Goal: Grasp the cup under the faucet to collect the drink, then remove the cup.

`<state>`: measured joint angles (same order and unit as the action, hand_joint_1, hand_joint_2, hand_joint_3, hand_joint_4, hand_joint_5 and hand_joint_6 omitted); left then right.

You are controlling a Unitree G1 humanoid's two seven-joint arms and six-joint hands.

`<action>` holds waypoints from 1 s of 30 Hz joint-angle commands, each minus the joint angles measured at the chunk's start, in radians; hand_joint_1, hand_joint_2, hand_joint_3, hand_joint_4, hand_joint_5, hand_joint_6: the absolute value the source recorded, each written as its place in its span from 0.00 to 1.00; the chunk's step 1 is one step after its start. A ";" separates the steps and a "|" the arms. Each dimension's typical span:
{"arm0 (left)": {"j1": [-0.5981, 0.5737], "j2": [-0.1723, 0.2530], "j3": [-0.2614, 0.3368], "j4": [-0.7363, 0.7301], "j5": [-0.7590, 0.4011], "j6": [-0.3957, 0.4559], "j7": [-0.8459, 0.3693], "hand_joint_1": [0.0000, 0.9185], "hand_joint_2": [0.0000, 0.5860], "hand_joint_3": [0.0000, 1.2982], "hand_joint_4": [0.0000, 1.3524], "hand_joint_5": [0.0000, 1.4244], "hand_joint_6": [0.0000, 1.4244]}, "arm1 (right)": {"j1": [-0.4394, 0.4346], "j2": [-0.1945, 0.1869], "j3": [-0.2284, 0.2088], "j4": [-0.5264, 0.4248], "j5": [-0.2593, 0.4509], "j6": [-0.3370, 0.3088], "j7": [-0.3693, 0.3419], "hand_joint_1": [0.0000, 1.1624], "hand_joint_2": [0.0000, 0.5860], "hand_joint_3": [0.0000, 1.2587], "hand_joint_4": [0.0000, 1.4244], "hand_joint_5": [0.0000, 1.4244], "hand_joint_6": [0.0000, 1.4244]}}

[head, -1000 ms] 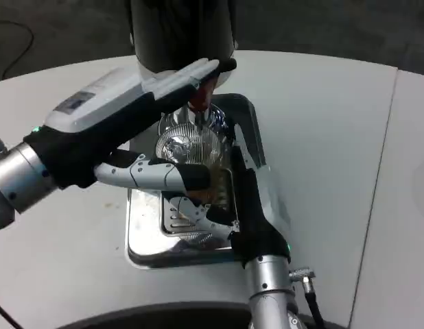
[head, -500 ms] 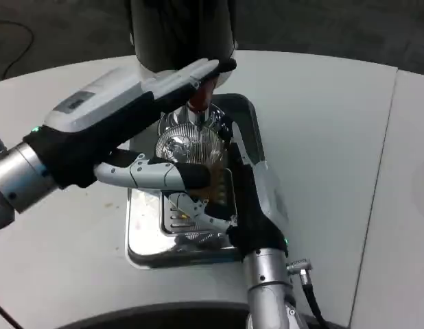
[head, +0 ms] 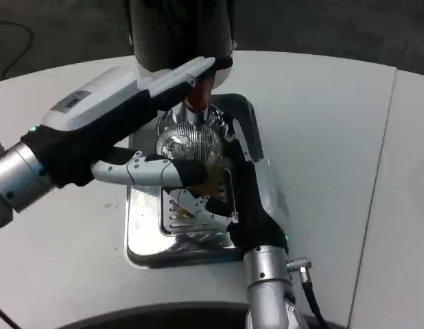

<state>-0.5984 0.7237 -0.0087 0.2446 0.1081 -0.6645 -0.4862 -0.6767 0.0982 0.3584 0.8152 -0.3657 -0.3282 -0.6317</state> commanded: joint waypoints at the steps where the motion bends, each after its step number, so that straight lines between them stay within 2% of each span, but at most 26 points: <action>1: 0.025 0.004 0.014 0.035 -0.074 0.064 -0.050 0.00 0.10 0.05 0.01 0.09 0.05 | -0.062 0.179 0.001 0.031 0.013 0.000 -0.014 0.64 0.30 0.14 0.27 0.29 0.23; 11: 0.057 -0.054 0.104 0.024 -0.344 0.294 -0.115 0.00 0.11 0.06 0.00 0.09 0.06 | -0.075 0.184 -0.005 0.058 0.019 -0.012 -0.042 0.72 0.29 0.36 0.42 0.47 0.35; 17: 0.081 -0.102 0.155 -0.014 -0.458 0.430 -0.129 0.00 0.13 0.07 0.00 0.08 0.06 | -0.067 0.179 0.001 0.047 0.011 -0.014 -0.056 0.76 0.28 0.47 0.51 0.57 0.49; 26: 0.125 -0.128 0.195 -0.104 -0.510 0.503 -0.135 0.00 0.14 0.09 0.00 0.08 0.06 | -0.041 0.163 0.018 0.003 -0.005 -0.016 -0.071 0.78 0.25 0.56 0.56 0.68 0.62; 30: 0.153 -0.127 0.211 -0.152 -0.517 0.523 -0.140 0.00 0.14 0.10 0.00 0.07 0.06 | -0.025 0.156 0.030 -0.026 -0.013 -0.014 -0.075 0.78 0.24 0.56 0.57 0.70 0.64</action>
<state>-0.4816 0.5999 0.1795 0.1395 -0.3903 -0.1690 -0.6110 -0.6940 0.0976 0.3770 0.8314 -0.3678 -0.3428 -0.6869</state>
